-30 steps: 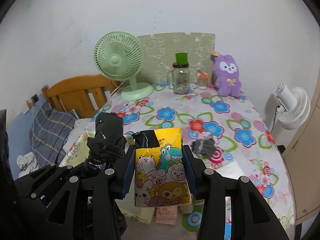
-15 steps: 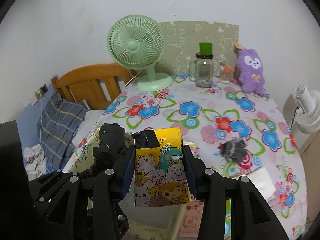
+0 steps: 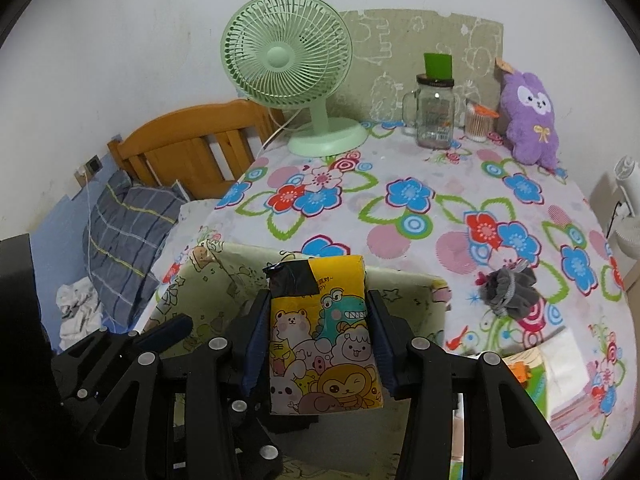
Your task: Organize soft objects
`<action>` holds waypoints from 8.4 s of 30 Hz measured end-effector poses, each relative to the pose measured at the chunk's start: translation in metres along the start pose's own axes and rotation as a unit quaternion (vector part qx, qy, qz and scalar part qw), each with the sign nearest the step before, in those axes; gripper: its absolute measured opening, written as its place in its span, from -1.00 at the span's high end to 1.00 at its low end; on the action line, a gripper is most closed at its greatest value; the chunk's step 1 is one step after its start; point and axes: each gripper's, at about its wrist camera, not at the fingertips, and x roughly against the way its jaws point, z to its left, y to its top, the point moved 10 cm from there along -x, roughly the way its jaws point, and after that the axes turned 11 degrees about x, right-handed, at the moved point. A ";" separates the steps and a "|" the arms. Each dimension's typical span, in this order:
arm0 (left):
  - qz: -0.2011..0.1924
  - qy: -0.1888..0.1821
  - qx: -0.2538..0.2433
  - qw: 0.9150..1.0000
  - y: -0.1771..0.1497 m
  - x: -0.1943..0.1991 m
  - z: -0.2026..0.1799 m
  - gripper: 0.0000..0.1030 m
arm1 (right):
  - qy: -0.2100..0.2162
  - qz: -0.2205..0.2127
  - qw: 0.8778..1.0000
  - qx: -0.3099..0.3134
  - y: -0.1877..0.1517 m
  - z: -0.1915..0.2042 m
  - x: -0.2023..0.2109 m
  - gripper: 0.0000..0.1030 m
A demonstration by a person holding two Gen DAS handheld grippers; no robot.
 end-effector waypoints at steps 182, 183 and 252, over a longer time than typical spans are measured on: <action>0.022 -0.072 -0.105 0.992 -0.088 -0.051 -0.229 -0.46 | -0.168 0.030 0.980 -0.101 -0.163 -0.251 0.069 -0.75; 0.021 -0.068 -0.107 0.992 -0.087 -0.052 -0.230 -0.38 | -0.168 0.031 0.980 -0.103 -0.165 -0.251 0.068 -0.75; -0.054 -0.135 -0.062 0.988 -0.019 0.045 -0.206 0.45 | -0.131 -0.069 0.986 -0.074 -0.069 -0.176 0.139 -0.83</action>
